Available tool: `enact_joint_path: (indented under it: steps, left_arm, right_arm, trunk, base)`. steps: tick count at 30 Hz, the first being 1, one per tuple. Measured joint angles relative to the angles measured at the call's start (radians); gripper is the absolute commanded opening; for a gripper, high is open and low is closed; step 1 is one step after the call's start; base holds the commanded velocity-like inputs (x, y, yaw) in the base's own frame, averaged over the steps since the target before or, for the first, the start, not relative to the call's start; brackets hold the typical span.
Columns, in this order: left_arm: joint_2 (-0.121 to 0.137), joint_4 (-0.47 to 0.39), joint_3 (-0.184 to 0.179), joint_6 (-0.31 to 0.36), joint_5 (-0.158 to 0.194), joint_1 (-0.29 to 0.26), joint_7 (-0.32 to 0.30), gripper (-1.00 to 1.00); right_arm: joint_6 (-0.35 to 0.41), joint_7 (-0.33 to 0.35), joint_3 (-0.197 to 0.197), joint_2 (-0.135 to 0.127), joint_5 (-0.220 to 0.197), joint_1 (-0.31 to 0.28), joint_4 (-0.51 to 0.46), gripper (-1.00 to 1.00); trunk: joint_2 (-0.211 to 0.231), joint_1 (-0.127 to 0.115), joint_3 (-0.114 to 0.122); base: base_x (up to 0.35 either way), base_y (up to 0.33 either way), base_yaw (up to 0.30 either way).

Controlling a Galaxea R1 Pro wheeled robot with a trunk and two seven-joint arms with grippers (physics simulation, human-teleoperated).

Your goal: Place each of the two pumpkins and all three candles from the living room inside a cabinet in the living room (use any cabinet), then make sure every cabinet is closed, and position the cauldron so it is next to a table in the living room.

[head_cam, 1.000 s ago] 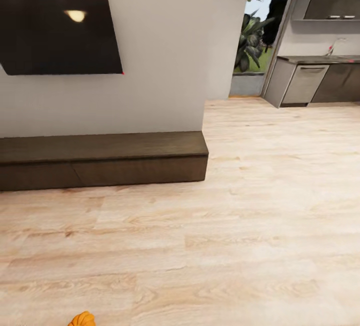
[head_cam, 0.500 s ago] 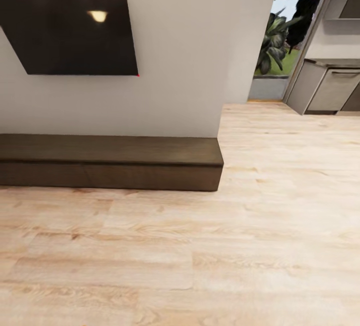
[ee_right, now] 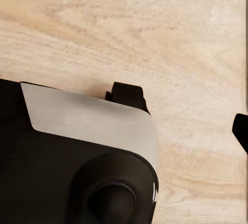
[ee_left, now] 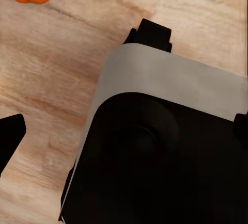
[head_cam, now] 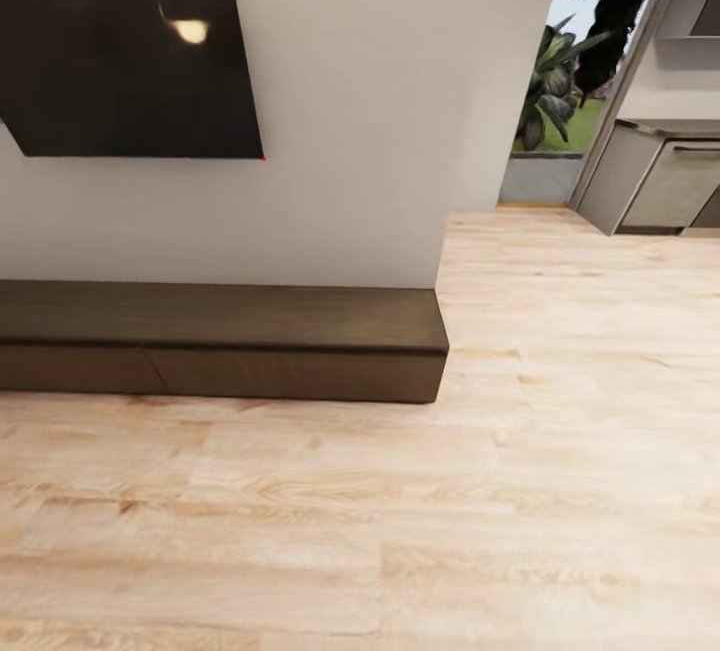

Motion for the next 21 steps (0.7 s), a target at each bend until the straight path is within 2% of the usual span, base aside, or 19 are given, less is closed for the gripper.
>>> enact_joint_path:
  steps: [21]
  left_arm:
    - [0.000, 0.000, 0.001, 0.000, 0.000, 0.000, 0.000, 1.00]
  right_arm:
    - [0.000, 0.000, 0.000, 0.001, 0.001, 0.000, 0.000, 1.00]
  trunk:
    - [0.000, 0.000, 0.000]
  base:
    - [0.329, 0.000, 0.000]
